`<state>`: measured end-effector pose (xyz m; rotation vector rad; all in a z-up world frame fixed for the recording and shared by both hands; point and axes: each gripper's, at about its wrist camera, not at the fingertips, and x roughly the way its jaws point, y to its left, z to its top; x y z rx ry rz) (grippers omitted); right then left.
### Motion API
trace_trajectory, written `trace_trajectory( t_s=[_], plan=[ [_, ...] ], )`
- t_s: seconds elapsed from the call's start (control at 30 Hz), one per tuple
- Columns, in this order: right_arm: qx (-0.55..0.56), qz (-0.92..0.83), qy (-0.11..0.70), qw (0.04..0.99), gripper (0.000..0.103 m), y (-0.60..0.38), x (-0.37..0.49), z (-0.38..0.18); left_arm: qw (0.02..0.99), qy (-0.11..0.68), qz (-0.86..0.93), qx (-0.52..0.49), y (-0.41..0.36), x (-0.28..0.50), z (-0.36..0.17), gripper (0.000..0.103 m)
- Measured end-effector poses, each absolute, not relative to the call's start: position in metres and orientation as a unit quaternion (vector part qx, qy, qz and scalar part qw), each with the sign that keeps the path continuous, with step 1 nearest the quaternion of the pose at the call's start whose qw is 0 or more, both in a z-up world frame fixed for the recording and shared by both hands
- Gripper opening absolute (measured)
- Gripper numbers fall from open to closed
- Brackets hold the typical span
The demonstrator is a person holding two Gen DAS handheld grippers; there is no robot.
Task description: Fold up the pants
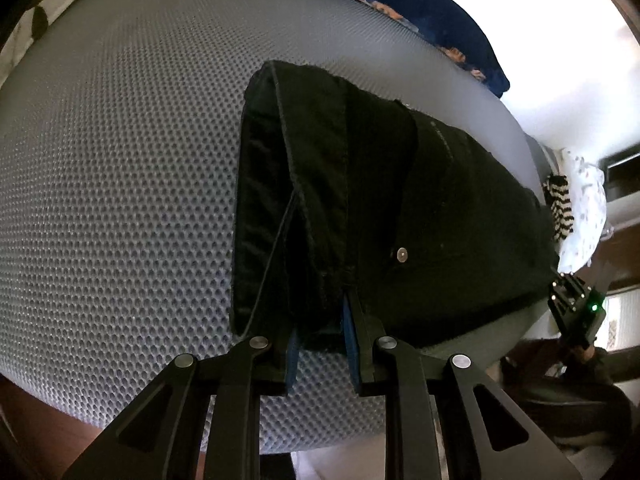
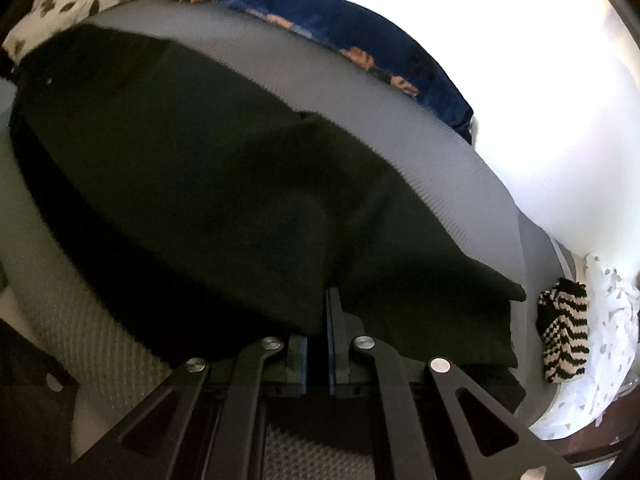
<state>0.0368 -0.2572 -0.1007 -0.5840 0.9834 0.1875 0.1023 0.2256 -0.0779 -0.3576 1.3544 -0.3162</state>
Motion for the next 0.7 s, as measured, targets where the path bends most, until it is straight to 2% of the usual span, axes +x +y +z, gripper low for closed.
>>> trace_trajectory(
  t_s=[0.23, 0.37, 0.43, 0.47, 0.5, 0.6, 0.67, 0.7],
  plan=[
    [-0.272, 0.093, 0.484, 0.827, 0.005, -0.256, 0.031, -0.122, 0.761, 0.618, -0.143, -0.138, 0.219, 0.084, -0.086, 0.022],
    [-0.27, 0.086, 0.474, 0.834, 0.006, -0.256, 0.031, -0.121, 0.774, 0.607, -0.124, -0.129, 0.202, 0.075, -0.081, 0.028],
    [-0.27, 0.082, 0.47, 0.836, 0.007, -0.257, 0.029, -0.121, 0.782, 0.603, -0.112, -0.11, 0.199, 0.068, -0.077, 0.035],
    [-0.273, 0.078, 0.467, 0.837, 0.013, -0.257, 0.028, -0.12, 0.786, 0.602, -0.106, -0.095, 0.195, 0.063, -0.074, 0.04],
    [-0.273, 0.07, 0.464, 0.84, 0.024, -0.259, 0.027, -0.119, 0.789, 0.601, -0.099, -0.082, 0.194, 0.06, -0.072, 0.041],
    [-0.254, 0.061, 0.461, 0.848, 0.042, -0.271, 0.022, -0.113, 0.799, 0.596, -0.075, -0.041, 0.19, 0.046, -0.06, 0.041],
    [-0.239, 0.049, 0.463, 0.852, 0.042, -0.283, 0.021, -0.111, 0.817, 0.573, -0.062, -0.004, 0.189, 0.045, -0.045, 0.041],
    [-0.229, 0.04, 0.467, 0.853, 0.046, -0.29, 0.021, -0.112, 0.828, 0.556, -0.065, 0.014, 0.19, 0.049, -0.037, 0.041]
  ],
)
